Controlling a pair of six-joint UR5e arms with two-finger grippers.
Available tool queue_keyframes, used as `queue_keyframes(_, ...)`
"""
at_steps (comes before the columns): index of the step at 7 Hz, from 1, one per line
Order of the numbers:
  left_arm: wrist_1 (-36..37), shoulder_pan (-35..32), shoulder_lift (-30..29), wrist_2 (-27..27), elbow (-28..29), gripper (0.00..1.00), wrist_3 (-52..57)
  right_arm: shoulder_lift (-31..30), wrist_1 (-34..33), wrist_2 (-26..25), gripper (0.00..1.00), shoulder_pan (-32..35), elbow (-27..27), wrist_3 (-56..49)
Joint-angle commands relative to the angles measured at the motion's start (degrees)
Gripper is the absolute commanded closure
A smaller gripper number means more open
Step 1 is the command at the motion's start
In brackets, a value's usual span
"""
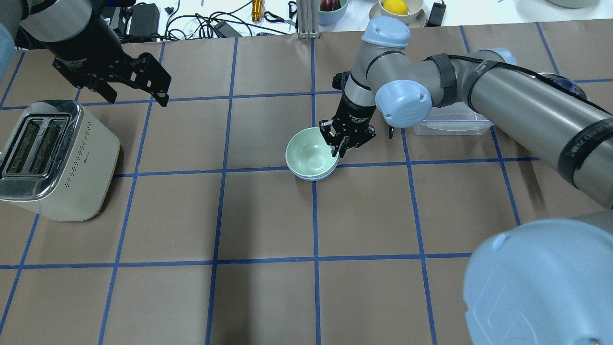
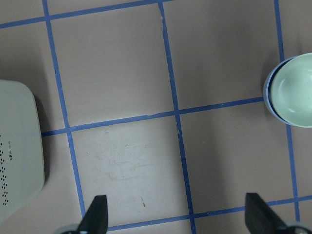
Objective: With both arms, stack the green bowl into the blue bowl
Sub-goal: 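Open the right gripper and raise it away from the stacked bowls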
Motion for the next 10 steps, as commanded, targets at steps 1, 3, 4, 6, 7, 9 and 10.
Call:
queue_keyframes(1,0.45,-0.03,0.17,0.41,-0.42,0.00,-0.09,-3.37,0.90,-1.03,0.00,-1.14,-2.11,0.32)
queue_keyframes(3,0.27,-0.03,0.08,0.32,-0.42,0.00,-0.09,-11.79,11.67,-10.97,0.00,-6.66,-5.37,-0.81)
queue_keyframes(4,0.27,-0.03,0.08,0.24,-0.42,0.00,-0.10,-15.06,15.81,-11.75,0.00,-8.43,-5.03,-1.87)
queue_keyframes(6,0.18,-0.03,0.08,0.32,-0.42,0.00,-0.10,-23.22,21.54,-12.63,0.00,-8.89,-5.02,-1.27)
queue_keyframes(7,0.18,-0.03,0.00,0.24,-0.42,0.00,-0.10,-24.57,22.96,-14.38,0.00,-8.89,-5.02,-1.35)
queue_keyframes(9,0.44,-0.03,-0.27,0.06,-0.42,0.00,-0.10,-24.67,27.26,-17.91,0.00,-9.41,-4.94,-3.62)
queue_keyframes(10,0.45,-0.12,-0.27,0.15,-0.51,0.00,-0.10,-24.93,27.37,-17.91,0.00,-10.81,-5.02,-7.20)
